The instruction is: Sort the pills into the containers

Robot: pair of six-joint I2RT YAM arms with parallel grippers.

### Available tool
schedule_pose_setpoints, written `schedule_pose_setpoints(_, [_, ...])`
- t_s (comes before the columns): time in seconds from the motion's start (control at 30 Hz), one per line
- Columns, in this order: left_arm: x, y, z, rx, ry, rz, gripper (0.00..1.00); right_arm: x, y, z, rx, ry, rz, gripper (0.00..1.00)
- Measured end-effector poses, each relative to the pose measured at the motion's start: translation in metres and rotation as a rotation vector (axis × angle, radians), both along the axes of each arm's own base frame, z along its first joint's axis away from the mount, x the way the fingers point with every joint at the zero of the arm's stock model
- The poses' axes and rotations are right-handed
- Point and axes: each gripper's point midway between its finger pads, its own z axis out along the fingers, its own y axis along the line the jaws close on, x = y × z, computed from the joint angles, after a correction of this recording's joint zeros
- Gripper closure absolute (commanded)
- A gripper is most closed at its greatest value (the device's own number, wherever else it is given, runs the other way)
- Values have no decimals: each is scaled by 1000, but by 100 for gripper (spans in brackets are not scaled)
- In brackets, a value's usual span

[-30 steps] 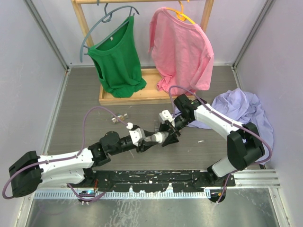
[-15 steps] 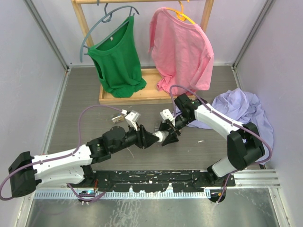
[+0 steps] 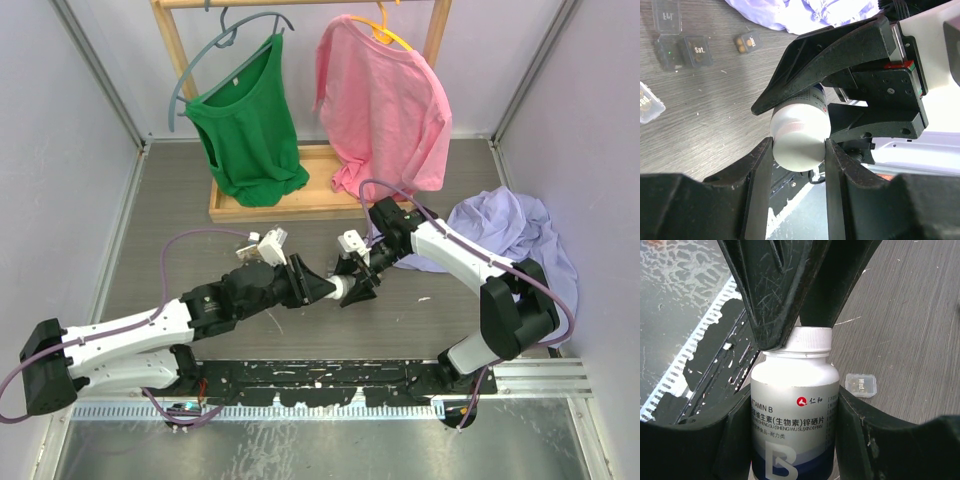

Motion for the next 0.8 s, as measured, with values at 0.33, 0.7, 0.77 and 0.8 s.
schedule_pose_setpoints(0.33, [-1,8,20,-21,-79,-12,13,0,-3,-4,-28,-2,-4,99])
schedule_pose_setpoints(0.7, [-30,44,-4,178,-658,-331,2,-1,-3,-4,-30,0,-4,99])
schedule_pose_setpoints(0.77, [-33,46,-15,218,-821,-395,2,-1,-3,-4,-30,0,-4,99])
schedule_pose_setpoints(0.8, [-34,47,-18,237,-889,-423,2,-1,-3,-4,-30,0,-4,99])
